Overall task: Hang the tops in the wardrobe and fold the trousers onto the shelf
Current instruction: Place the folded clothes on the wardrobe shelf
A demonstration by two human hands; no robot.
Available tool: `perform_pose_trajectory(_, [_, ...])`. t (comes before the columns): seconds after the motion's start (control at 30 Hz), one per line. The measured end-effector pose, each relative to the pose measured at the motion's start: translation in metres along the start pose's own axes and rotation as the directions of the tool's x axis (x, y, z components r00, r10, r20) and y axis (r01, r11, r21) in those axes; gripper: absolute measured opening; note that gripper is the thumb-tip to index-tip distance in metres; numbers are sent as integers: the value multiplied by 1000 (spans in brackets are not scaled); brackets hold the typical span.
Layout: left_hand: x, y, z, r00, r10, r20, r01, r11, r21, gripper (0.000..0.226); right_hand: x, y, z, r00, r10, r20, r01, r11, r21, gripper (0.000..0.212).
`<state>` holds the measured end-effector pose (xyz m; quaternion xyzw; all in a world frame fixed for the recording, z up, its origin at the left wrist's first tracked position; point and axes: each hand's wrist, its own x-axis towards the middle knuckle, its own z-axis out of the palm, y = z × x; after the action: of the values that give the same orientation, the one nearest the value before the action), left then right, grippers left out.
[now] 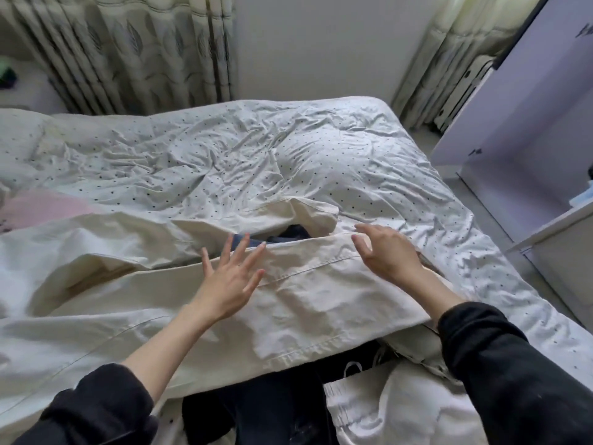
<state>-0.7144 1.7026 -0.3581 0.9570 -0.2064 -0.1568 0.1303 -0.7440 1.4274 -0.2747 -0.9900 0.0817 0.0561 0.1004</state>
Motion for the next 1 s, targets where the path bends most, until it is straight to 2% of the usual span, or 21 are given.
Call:
perform_pose_trajectory(0.17, [66,-54,-26,990,-120,-79,111,988,-106,50,113,-17,44,984,109,140,-123,987,101,49])
perform_pose_trajectory(0.23, [95,-71,-28,991,-122,-57,115,986,-118,48,148,-11,61,978,144,153,-156,985,69,59])
perform_pose_trajectory(0.33, [127,-91,-18,994,-105,-11,104,991,-90,47,185,3,86,945,194,263,-186,981,-53,73])
perform_pose_trajectory(0.37, [137,-101,-11,995,-97,2,97,993,-73,47,200,6,97,938,188,292,-169,982,-88,64])
perform_pose_trajectory(0.4, [141,-105,-7,996,-80,25,81,995,-64,48,206,10,100,937,183,298,-163,982,-91,42])
perform_pose_trajectory(0.43, [146,-114,-1,997,-62,48,65,996,-62,54,216,12,105,945,169,281,-162,986,-48,18])
perform_pose_trajectory(0.47, [149,-122,5,996,-48,76,54,995,-80,67,222,14,108,951,169,257,-188,981,51,13])
perform_pose_trajectory(0.5, [149,-126,7,996,-19,92,29,994,-102,87,225,17,103,956,175,236,-222,956,190,17])
perform_pose_trajectory(0.53, [148,-128,7,993,1,120,13,994,-113,102,228,20,98,955,192,225,-263,900,347,18])
perform_pose_trajectory(0.57, [147,-129,6,992,12,129,2,994,-110,106,229,24,92,961,199,193,-272,815,512,15])
perform_pose_trajectory(0.6, [149,-128,3,993,25,118,-15,996,-90,99,232,27,85,961,222,163,-274,719,639,10])
perform_pose_trajectory(0.63, [150,-126,-1,996,35,80,-30,997,-66,82,234,29,79,959,249,137,-268,628,730,8])
perform_pose_trajectory(0.7, [154,-118,-14,996,36,-83,-43,996,-83,36,239,30,72,937,341,80,-259,521,813,8])
perform_pose_trajectory(0.77, [157,-108,-25,968,-3,-252,-38,986,-160,8,246,30,67,906,424,18,-250,500,829,11])
perform_pose_trajectory(0.9, [166,-90,-42,853,-119,-508,-104,915,-389,4,259,36,49,815,559,-153,-261,589,765,31])
perform_pose_trajectory(0.93, [166,-88,-43,830,-133,-542,-118,907,-404,7,262,39,48,804,573,-160,-280,601,748,32])
perform_pose_trajectory(1.0, [171,-89,-36,826,-60,-561,-118,954,-276,18,264,43,52,811,570,-134,-313,615,724,42])
